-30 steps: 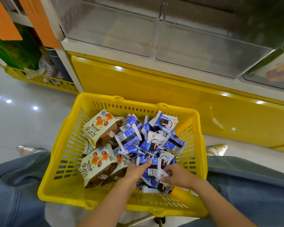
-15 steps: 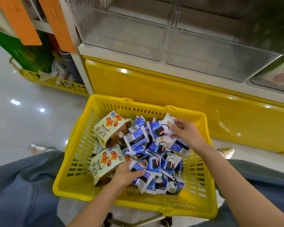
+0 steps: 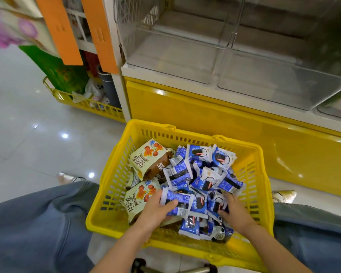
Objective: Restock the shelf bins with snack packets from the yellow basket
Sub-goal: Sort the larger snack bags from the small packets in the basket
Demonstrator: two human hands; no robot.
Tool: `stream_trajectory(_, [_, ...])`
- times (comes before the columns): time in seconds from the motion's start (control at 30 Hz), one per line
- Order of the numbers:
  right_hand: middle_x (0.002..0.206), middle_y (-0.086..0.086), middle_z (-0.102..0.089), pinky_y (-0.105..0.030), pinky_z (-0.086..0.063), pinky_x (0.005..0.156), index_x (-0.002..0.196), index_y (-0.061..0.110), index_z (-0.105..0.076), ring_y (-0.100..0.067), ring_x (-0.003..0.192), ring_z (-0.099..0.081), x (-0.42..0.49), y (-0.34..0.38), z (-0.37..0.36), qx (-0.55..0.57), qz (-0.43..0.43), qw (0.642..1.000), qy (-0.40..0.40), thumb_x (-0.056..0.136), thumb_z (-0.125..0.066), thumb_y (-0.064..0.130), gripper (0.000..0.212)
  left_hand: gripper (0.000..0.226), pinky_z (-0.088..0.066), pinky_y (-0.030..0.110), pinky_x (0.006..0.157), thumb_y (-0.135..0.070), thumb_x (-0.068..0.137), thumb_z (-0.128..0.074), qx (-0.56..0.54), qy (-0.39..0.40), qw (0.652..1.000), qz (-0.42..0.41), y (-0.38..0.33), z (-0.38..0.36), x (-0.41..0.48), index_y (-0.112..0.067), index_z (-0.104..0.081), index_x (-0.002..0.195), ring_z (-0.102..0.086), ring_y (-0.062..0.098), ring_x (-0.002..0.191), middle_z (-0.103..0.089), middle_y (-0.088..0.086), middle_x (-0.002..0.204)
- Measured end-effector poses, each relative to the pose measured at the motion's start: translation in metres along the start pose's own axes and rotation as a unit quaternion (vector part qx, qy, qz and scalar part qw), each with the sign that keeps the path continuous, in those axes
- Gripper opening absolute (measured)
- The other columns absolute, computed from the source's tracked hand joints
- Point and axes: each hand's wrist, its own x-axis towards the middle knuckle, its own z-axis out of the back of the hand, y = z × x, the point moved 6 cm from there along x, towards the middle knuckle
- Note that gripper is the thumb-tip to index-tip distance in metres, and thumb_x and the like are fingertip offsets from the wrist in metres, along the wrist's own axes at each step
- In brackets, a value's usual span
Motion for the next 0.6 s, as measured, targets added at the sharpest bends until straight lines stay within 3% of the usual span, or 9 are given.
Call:
stream_trajectory(0.13, [0.140, -0.010, -0.044, -0.035, -0.043, 0.100, 0.138, 0.010, -0.032, -0.025, 0.123, -0.048, 0.003, 0.000, -0.007, -0.038, -0.044, 0.998, 0.016, 0.086, -0.065, 0.035, 0.066, 0.018, -0.051, 0.013, 0.061, -0.018, 0.086, -0.065, 0.015, -0.007, 1.000, -0.027, -0.010, 0.006, -0.002, -0.023, -0.058, 0.102, -0.067, 0.002, 0.082, -0.066, -0.007, 0.097])
stream_trajectory(0.33, [0.133, -0.009, -0.053, -0.033, -0.050, 0.090, 0.137, 0.014, -0.034, -0.022, 0.110, -0.058, -0.003, 0.015, 0.001, -0.018, 0.000, 0.998, 0.053, 0.085, -0.068, 0.027, 0.064, 0.025, -0.054, 0.017, 0.065, -0.019, 0.087, -0.063, 0.045, -0.003, 0.998, -0.035, -0.034, 0.004, 0.011, -0.022, -0.054, 0.110, -0.065, 0.004, 0.088, -0.063, -0.003, 0.110])
stream_trajectory(0.43, [0.137, -0.006, -0.051, -0.029, -0.046, 0.092, 0.140, 0.015, -0.035, -0.020, 0.112, -0.056, -0.006, 0.028, 0.031, -0.006, 0.055, 0.997, 0.061, 0.084, -0.067, 0.036, 0.068, 0.039, -0.050, 0.023, 0.085, -0.028, 0.089, -0.060, 0.088, -0.010, 0.994, -0.059, -0.063, -0.005, 0.028, -0.023, -0.048, 0.126, -0.059, 0.006, 0.103, -0.054, -0.009, 0.124])
stream_trajectory(0.5, [0.128, -0.007, -0.058, -0.029, -0.048, 0.086, 0.139, 0.014, -0.038, -0.020, 0.102, -0.061, -0.006, 0.038, 0.065, 0.037, 0.083, 0.996, 0.011, 0.085, -0.065, 0.040, 0.065, 0.054, -0.047, 0.028, 0.092, -0.032, 0.089, -0.059, 0.107, -0.018, 0.991, -0.074, -0.082, -0.014, 0.042, -0.019, -0.038, 0.137, -0.058, 0.008, 0.102, -0.044, -0.009, 0.135])
stream_trajectory(0.57, [0.101, -0.009, -0.067, -0.024, -0.049, 0.066, 0.135, 0.013, -0.042, -0.018, 0.078, -0.064, -0.005, 0.047, 0.103, 0.054, 0.105, 0.988, -0.104, 0.087, -0.061, 0.040, 0.058, 0.055, -0.050, 0.018, 0.072, -0.034, 0.090, -0.057, 0.139, -0.022, 0.985, -0.102, -0.104, -0.024, 0.054, -0.018, -0.035, 0.139, -0.061, 0.007, 0.087, -0.042, -0.006, 0.137])
stream_trajectory(0.6, [0.089, -0.007, -0.066, -0.020, -0.045, 0.054, 0.133, 0.012, -0.044, -0.014, 0.066, -0.060, -0.003, 0.051, 0.118, 0.054, 0.115, 0.979, -0.156, 0.089, -0.060, 0.039, 0.053, 0.056, -0.050, 0.020, 0.067, -0.034, 0.091, -0.056, 0.171, -0.020, 0.979, -0.111, -0.112, -0.028, 0.060, -0.017, -0.034, 0.139, -0.063, 0.014, 0.091, -0.041, 0.000, 0.140])
